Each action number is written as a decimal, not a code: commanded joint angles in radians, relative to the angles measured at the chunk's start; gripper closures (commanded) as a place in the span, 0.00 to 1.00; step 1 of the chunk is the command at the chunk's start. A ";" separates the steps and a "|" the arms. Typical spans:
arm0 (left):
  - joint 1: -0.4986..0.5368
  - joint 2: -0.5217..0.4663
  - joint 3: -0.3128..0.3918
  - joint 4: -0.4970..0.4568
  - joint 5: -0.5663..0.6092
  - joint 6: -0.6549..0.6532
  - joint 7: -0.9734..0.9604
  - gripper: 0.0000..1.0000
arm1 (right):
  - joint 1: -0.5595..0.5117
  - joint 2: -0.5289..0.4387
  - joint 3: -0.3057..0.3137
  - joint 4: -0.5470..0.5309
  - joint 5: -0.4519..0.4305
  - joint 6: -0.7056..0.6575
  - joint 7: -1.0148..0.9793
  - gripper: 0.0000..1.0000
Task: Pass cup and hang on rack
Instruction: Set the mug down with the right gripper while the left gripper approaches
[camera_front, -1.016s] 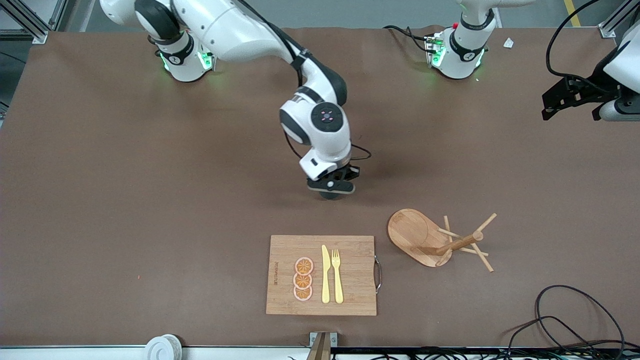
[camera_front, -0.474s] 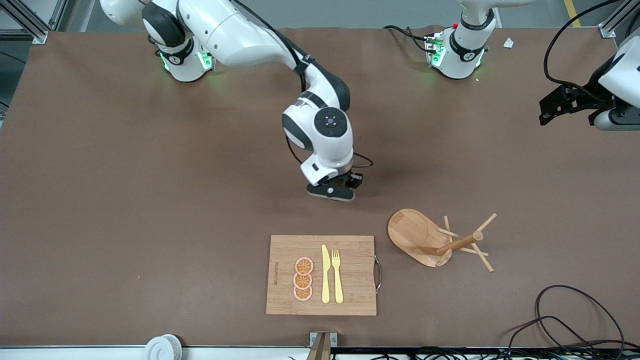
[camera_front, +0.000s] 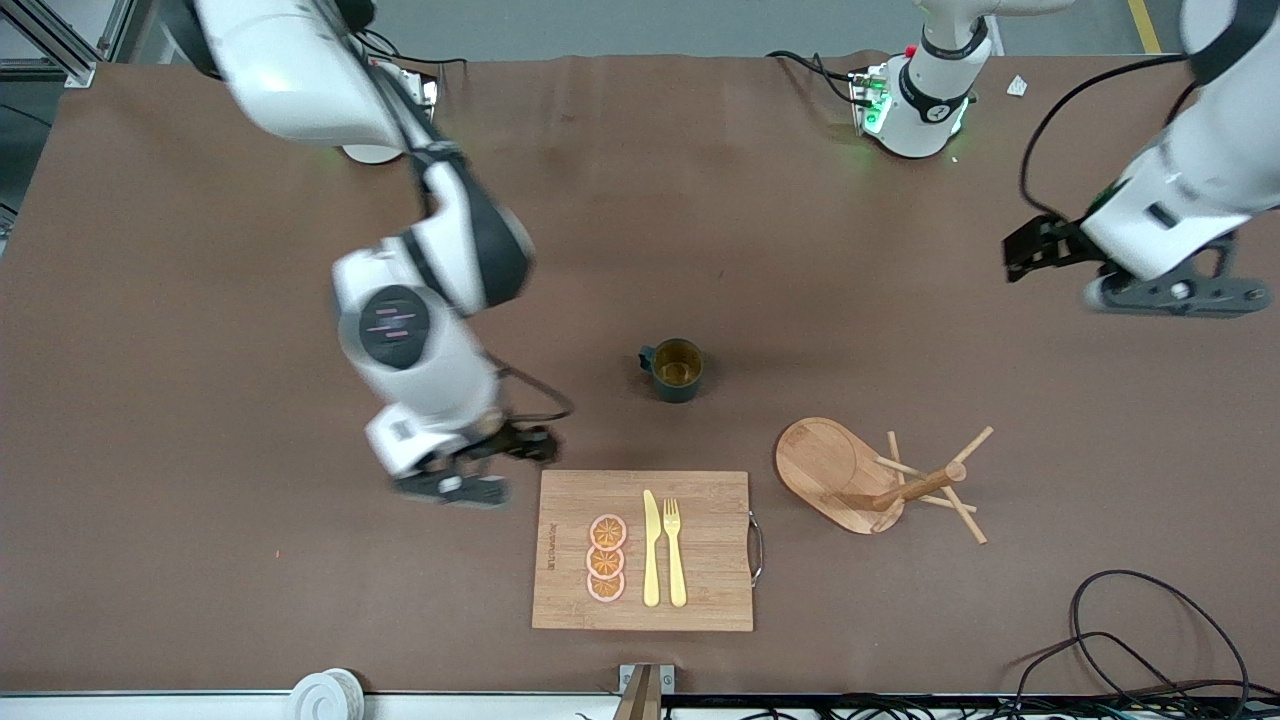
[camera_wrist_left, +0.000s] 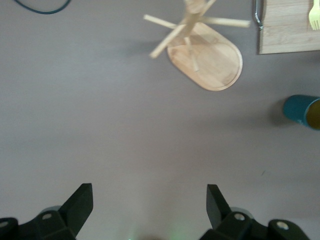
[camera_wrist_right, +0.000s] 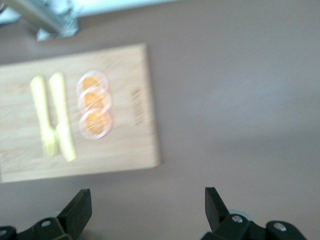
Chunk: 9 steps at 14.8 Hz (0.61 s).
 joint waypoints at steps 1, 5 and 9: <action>-0.101 0.053 -0.007 0.015 0.090 0.039 -0.080 0.00 | -0.138 -0.100 0.021 -0.088 -0.001 -0.027 -0.162 0.00; -0.252 0.164 -0.014 0.015 0.139 0.137 -0.396 0.00 | -0.329 -0.202 0.021 -0.169 -0.002 -0.050 -0.451 0.00; -0.400 0.273 -0.012 0.017 0.201 0.214 -0.641 0.00 | -0.407 -0.385 0.021 -0.287 -0.001 -0.141 -0.499 0.00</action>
